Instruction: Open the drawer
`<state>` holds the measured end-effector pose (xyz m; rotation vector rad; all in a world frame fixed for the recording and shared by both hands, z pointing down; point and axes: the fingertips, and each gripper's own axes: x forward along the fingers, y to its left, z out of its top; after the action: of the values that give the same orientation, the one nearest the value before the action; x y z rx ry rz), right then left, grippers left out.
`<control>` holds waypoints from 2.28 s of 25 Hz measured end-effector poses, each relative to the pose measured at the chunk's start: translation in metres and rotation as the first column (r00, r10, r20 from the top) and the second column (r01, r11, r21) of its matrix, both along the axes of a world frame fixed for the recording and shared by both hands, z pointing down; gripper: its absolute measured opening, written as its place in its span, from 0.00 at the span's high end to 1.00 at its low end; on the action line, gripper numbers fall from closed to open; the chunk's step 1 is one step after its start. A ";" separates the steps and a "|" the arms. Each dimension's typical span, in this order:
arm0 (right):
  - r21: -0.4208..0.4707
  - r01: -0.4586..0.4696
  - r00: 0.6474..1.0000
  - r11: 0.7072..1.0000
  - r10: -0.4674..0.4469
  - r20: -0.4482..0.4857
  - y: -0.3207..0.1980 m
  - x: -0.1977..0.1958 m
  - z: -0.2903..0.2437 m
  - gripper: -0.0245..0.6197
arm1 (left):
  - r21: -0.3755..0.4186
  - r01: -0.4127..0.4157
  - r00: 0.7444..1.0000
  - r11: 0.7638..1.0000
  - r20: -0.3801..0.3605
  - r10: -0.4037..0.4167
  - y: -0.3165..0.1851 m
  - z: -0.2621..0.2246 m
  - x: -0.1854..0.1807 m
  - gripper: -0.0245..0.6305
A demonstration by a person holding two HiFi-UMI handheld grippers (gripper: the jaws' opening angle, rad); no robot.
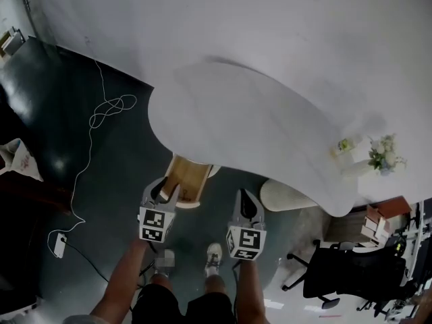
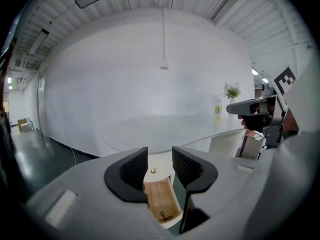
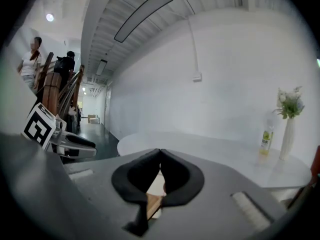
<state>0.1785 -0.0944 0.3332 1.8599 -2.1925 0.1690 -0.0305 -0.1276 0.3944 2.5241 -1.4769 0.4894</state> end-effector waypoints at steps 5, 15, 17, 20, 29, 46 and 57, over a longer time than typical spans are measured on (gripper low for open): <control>0.042 -0.033 0.999 0.999 0.032 0.010 0.011 0.002 -0.049 0.96 | 0.077 0.008 1.000 0.997 -0.011 -0.008 0.000 -0.067 -0.010 0.75; 0.137 -0.077 0.997 0.988 0.079 -0.007 0.042 0.011 -0.133 0.96 | 0.165 -0.025 0.999 0.986 -0.035 0.031 0.024 -0.167 -0.003 0.81; 0.148 -0.088 0.996 0.985 0.089 -0.004 0.050 0.014 -0.146 0.96 | 0.176 -0.029 0.999 0.984 -0.039 0.036 0.030 -0.181 -0.002 0.82; 0.164 -0.099 0.995 0.981 0.101 -0.004 0.061 0.019 -0.166 0.96 | 0.194 -0.030 0.998 0.980 -0.049 0.040 0.037 -0.202 -0.002 0.83; 0.208 -0.105 0.993 0.973 0.114 -0.035 0.081 0.034 -0.201 0.96 | 0.216 0.000 0.998 0.976 -0.057 0.012 0.052 -0.229 -0.018 0.88; 0.179 -0.079 0.997 0.981 0.080 0.000 0.085 0.039 -0.197 0.96 | 0.248 0.031 0.998 0.968 -0.058 -0.017 0.059 -0.252 -0.026 0.94; 0.167 -0.084 0.996 0.982 0.085 0.002 0.079 0.040 -0.192 0.96 | 0.246 0.018 0.998 0.969 -0.056 -0.004 0.051 -0.251 -0.019 0.94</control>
<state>0.2186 -0.0151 0.1415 2.0407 -2.1859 -0.0042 -0.0490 -0.0769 0.1429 2.6879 -1.6203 0.2453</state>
